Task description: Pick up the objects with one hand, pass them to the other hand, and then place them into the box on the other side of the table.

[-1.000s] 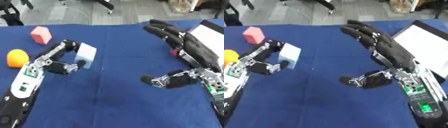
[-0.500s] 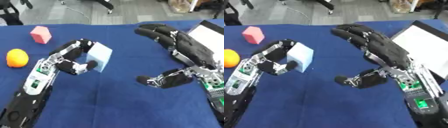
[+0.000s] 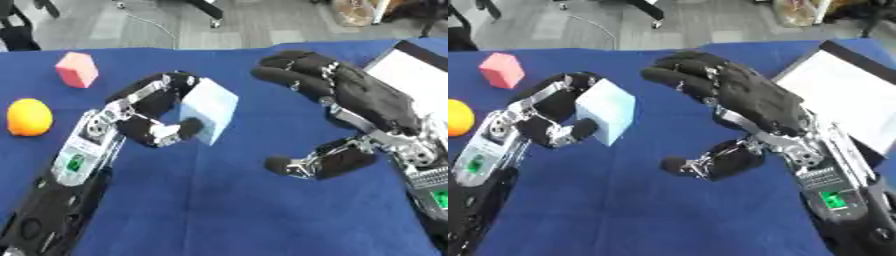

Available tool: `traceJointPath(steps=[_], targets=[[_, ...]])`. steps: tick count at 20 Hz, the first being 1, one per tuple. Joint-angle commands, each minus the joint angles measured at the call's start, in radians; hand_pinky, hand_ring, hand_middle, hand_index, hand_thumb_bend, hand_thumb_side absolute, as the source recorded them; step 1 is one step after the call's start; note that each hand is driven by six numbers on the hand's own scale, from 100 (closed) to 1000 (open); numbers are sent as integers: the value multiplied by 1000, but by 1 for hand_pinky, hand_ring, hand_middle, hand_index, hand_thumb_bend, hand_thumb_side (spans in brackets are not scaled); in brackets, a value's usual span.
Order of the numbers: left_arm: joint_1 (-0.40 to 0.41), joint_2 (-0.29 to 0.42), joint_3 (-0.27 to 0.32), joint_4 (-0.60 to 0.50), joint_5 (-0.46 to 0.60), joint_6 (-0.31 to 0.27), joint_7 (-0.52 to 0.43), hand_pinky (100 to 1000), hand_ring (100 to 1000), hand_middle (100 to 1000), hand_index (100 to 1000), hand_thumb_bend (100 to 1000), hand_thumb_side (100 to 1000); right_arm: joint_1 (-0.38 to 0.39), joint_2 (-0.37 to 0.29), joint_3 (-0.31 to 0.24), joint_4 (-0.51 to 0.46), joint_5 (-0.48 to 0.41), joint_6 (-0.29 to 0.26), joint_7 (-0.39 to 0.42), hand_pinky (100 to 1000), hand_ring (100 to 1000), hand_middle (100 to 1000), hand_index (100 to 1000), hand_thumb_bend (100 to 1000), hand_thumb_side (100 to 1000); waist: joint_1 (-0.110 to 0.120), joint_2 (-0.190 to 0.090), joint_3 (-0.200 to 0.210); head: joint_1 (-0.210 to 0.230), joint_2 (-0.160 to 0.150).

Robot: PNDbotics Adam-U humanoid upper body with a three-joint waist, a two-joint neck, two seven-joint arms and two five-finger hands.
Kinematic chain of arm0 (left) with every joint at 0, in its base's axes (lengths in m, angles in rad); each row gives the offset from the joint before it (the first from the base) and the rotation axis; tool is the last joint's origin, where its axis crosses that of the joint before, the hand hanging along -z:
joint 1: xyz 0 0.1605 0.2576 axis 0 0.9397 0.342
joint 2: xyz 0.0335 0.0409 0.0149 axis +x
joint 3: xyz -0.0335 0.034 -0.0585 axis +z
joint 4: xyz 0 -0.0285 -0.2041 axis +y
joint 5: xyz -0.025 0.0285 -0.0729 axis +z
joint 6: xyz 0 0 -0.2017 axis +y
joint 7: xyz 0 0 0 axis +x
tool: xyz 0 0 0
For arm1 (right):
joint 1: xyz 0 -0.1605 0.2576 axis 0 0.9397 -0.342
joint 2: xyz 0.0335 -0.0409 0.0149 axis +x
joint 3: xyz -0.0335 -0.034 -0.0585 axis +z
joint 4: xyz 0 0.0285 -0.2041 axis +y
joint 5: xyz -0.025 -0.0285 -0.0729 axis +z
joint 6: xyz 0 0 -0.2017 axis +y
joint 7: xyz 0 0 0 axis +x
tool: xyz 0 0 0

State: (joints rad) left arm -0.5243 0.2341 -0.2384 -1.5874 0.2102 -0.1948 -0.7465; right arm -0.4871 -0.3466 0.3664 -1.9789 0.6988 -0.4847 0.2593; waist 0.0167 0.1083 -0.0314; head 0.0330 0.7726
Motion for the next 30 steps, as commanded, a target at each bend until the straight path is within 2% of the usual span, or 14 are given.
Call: traceJointPath(steps=[1,11,22,30], targets=[[-30,-6,-8,-25,14,3,-12,781,523,515,563,241,401,-26,-3,1,-21,1,-17,34,940,909,864,970,482,368,-14,-10,1,-7,-3],[-51,-22,-39,-16,-2,1,-47,783,524,515,564,237,403,-66,-5,3,-21,28,-66,111,971,909,884,960,516,366,-15,-11,2,-17,-3],[-81,-13,-81,-7,-61,-27,-90,785,529,517,567,233,405,-95,-8,-7,-21,7,-101,185,985,909,890,956,547,357,-19,-12,1,-16,-3],[-99,-12,-108,-2,-99,-52,-113,786,535,519,570,230,403,-98,-7,-12,-21,-29,-107,227,969,903,845,955,524,346,-18,-12,-2,-16,-3]])
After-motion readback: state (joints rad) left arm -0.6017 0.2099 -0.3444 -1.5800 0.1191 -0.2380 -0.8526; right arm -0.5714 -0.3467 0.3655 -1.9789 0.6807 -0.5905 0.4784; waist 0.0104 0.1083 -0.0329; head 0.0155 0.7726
